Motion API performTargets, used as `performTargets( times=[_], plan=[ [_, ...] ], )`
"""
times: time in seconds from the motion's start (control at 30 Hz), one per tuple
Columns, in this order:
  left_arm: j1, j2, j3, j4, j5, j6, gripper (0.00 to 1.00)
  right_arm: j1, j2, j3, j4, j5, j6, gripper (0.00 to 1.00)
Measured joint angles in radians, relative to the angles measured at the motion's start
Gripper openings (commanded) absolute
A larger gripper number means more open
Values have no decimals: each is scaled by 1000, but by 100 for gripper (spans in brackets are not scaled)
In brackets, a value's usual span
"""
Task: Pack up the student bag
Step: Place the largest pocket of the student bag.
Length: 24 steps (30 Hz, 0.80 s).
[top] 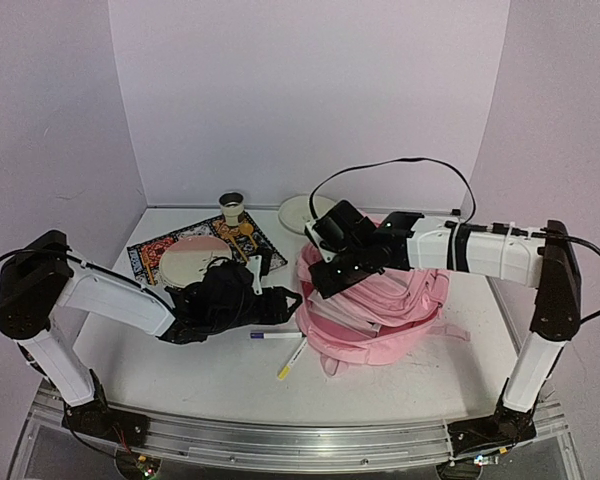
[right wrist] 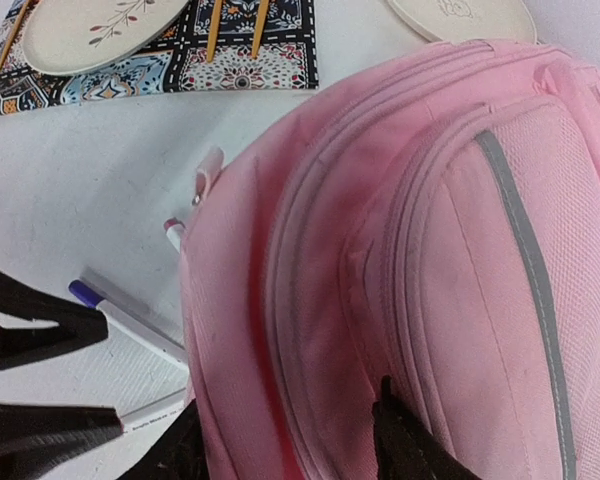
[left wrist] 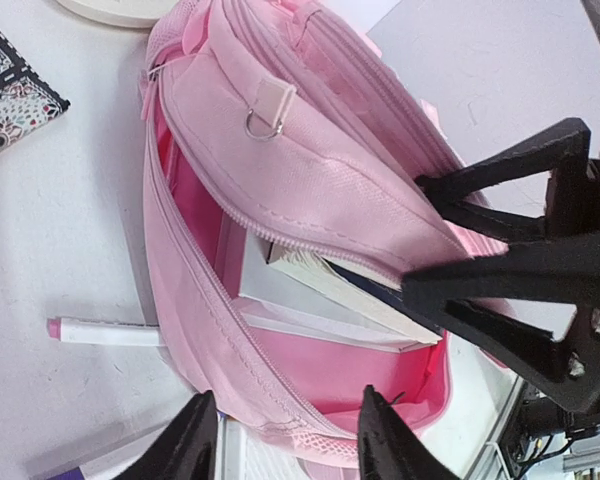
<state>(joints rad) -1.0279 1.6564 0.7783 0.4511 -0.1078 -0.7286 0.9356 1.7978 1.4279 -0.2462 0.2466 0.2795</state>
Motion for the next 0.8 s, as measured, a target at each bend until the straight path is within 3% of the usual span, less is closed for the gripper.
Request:
performTargets(
  times=[0.3,0.6,0.8],
  plan=[
    [0,61,26,-9,39,-47,58,-11,-153,-123,1,-33,8,81],
    [0,155,110,-25,73,-74,61,-48,-280,-282,-1,-35,39,93],
    [0,218,135,-45,80,-84,48,-116,-386,-384,0,-38,92,93]
  ],
)
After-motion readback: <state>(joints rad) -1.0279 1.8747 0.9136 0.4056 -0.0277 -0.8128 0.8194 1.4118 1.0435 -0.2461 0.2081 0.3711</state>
